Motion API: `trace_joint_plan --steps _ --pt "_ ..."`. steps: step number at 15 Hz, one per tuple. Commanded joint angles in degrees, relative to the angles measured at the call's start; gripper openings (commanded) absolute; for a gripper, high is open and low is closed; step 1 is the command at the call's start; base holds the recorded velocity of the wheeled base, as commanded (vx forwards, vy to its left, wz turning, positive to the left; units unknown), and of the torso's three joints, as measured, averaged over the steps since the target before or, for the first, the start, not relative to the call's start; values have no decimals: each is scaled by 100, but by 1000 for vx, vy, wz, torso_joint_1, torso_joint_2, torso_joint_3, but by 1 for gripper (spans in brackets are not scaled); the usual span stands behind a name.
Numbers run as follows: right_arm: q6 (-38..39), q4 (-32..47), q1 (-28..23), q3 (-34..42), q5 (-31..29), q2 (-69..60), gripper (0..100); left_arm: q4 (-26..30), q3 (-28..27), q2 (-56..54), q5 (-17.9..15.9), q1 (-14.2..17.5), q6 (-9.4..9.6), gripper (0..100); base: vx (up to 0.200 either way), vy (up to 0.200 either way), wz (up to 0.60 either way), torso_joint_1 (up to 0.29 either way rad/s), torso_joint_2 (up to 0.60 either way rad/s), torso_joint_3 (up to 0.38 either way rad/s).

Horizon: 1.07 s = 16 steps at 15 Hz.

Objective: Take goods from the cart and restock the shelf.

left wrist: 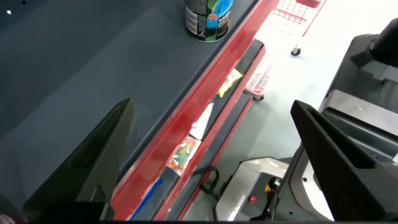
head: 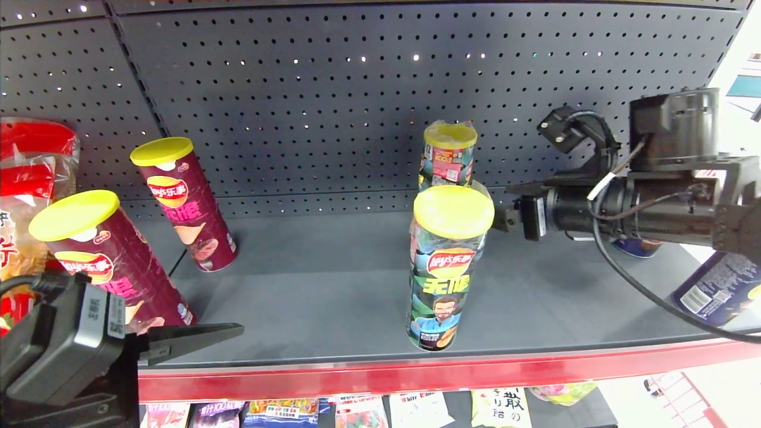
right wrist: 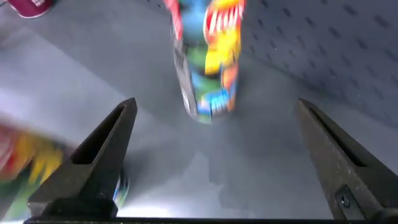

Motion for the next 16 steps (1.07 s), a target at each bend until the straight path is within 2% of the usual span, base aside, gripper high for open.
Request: trace_joint_plan --steps 1,2,4,8,10,12,16 --pt "51 1 -20 658 -234 -924 100 -101 -103 388 3 -3 46 100 0 0 0 0 0 0" --pt "78 1 -117 1159 -322 -1408 100 -338 -217 695 3 6 116 100 0 0 0 0 0 0" --pt "157 -17 -214 1783 -349 -2058 100 -619 -402 1065 3 6 116 100 0 0 0 0 0 0" --pt "210 18 -205 3234 -357 -4220 100 -698 -639 1741 11 33 125 100 0 0 0 0 0 0" --pt "210 36 -258 3664 -489 -5099 100 -698 -823 2093 47 147 133 100 0 0 0 0 0 0" --pt "218 36 -258 3910 -973 -5662 100 -707 -1105 2541 275 147 142 100 0 0 0 0 0 0" --pt "245 62 -258 4086 -1526 -6242 100 -698 -1500 3095 257 103 169 100 0 0 0 0 0 0"
